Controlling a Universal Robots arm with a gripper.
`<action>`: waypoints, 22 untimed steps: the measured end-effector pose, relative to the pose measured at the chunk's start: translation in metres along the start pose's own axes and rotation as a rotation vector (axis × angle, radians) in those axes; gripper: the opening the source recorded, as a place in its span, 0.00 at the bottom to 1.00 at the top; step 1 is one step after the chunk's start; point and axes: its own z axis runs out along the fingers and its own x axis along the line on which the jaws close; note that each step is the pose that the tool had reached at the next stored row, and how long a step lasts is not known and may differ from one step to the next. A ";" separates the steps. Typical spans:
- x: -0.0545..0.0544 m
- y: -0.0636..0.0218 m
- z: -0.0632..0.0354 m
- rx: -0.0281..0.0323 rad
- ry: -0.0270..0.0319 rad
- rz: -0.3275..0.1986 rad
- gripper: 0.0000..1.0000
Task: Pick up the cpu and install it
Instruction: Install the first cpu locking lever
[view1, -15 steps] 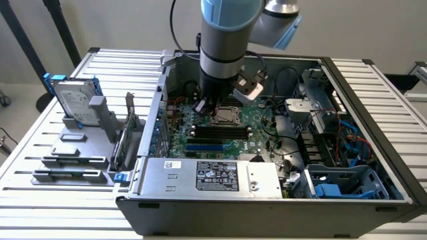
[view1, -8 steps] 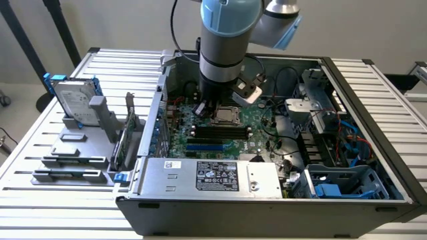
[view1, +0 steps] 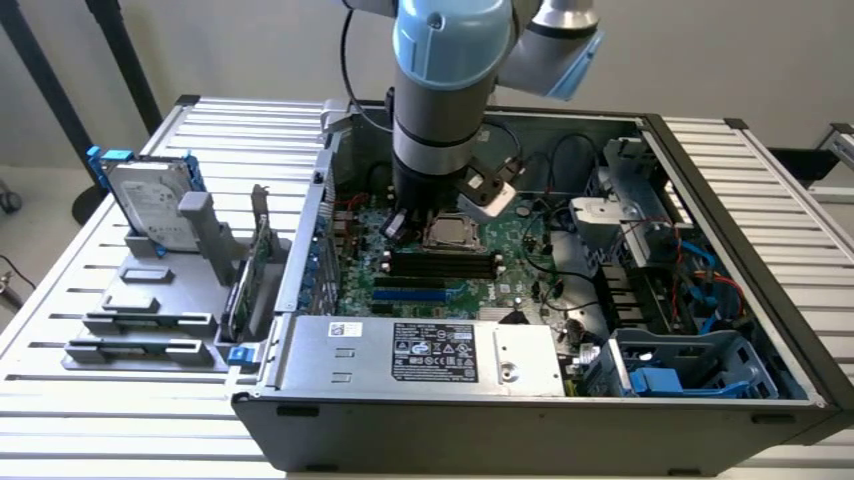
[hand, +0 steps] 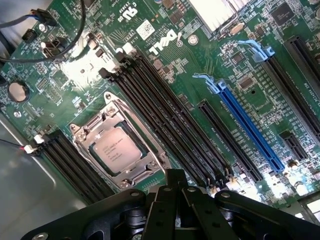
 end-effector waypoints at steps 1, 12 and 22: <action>0.000 -0.0003 0.0016 0.0000 0.0000 0.000 0.11; 0.002 -0.0037 0.0145 0.0000 0.0000 0.000 0.11; 0.002 -0.0049 0.0194 0.0001 0.0001 0.000 0.11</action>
